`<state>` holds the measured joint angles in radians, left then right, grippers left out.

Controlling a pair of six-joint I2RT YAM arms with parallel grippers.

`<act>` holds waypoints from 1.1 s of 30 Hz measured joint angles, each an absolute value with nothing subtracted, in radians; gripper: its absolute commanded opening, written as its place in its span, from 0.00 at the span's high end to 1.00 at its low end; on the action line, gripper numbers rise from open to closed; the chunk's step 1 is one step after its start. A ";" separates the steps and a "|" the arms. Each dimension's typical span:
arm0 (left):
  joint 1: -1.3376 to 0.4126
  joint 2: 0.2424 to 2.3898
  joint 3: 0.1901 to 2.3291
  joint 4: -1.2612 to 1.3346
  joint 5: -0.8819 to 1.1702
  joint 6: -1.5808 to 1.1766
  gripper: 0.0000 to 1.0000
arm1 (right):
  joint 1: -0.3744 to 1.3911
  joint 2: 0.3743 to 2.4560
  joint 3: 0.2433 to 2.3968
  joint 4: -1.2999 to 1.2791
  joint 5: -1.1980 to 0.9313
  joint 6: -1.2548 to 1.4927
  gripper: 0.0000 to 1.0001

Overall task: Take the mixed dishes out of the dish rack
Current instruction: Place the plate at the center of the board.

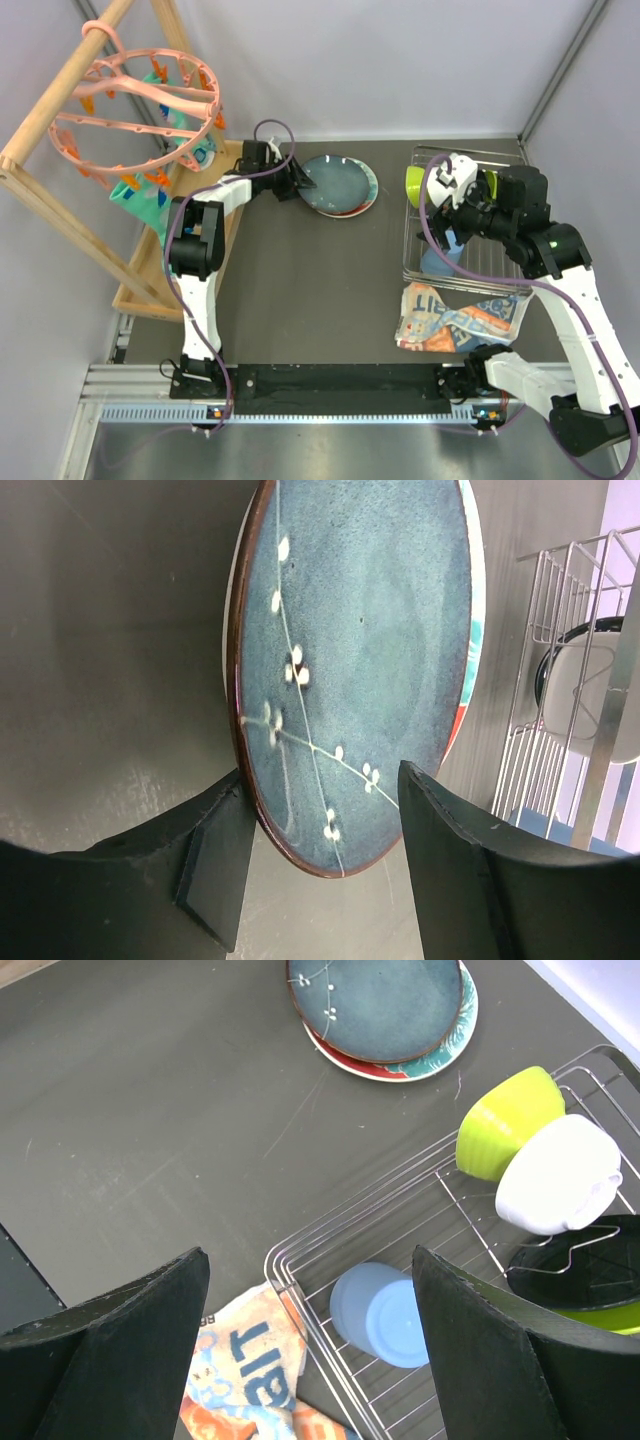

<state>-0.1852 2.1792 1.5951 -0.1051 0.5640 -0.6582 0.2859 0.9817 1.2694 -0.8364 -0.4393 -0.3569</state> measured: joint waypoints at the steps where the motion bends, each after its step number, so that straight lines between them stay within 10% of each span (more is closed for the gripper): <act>1: -0.185 2.179 1.595 -0.105 0.564 -0.658 0.38 | 0.286 0.982 1.269 -0.836 -0.440 -0.357 0.18; 33: -0.182 2.180 1.594 -0.106 0.559 -0.634 0.39 | 0.286 0.982 1.269 -0.836 -0.439 -0.357 0.17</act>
<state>-0.1822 2.1796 1.5940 -0.1059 0.5594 -0.6338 0.2859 0.9817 1.2694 -0.8364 -0.4393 -0.3569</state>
